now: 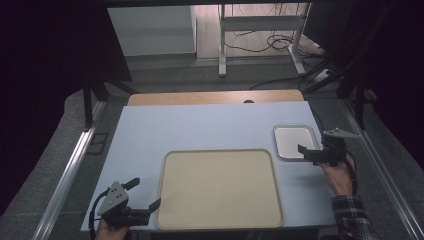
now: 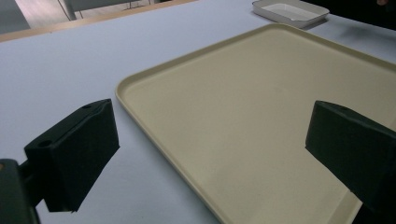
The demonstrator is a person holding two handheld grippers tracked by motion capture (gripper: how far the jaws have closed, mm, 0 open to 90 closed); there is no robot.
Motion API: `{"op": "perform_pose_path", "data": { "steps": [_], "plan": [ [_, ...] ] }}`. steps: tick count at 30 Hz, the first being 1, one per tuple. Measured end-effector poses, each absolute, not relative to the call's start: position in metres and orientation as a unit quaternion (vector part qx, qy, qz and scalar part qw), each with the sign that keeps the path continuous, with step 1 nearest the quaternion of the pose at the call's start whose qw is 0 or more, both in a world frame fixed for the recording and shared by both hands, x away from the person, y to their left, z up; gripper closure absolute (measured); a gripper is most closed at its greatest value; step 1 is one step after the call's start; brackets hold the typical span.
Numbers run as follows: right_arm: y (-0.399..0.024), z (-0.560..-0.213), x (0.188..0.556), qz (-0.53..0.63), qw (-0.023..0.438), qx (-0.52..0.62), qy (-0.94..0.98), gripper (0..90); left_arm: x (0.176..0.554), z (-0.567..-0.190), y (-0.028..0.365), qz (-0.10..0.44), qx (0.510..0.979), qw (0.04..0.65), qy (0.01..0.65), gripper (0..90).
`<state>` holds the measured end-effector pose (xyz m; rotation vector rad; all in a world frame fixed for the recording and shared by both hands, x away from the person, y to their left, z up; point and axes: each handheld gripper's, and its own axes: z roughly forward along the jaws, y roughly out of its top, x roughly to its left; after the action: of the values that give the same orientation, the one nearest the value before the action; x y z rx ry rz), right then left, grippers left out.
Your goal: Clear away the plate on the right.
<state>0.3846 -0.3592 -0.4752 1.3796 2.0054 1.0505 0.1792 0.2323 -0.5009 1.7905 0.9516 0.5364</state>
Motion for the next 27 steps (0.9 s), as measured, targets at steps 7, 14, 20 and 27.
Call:
{"op": "perform_pose_path", "data": {
  "steps": [7, 14, 20, 27],
  "plan": [
    [-0.363, -0.479, 0.396, 0.375, 0.235, 0.522, 0.73, 0.0, 0.179, -0.501, 0.231, 0.224, 0.742, 0.497, 0.39, 3.4],
    [-0.37, -0.478, 0.407, 0.37, 0.225, 0.542, 0.72, 10.3, 0.179, -0.501, 0.231, 0.224, 0.742, 0.496, 0.39, 3.6],
    [-0.381, -0.478, 0.419, 0.346, 0.223, 0.559, 0.719, 33.8, 0.179, -0.501, 0.231, 0.225, 0.745, 0.495, 0.387, 3.7],
    [-0.391, -0.48, 0.429, 0.332, 0.203, 0.575, 0.72, 46.6, 0.18, -0.501, 0.233, 0.218, 0.741, 0.501, 0.391, 3.3]
  ]
}}
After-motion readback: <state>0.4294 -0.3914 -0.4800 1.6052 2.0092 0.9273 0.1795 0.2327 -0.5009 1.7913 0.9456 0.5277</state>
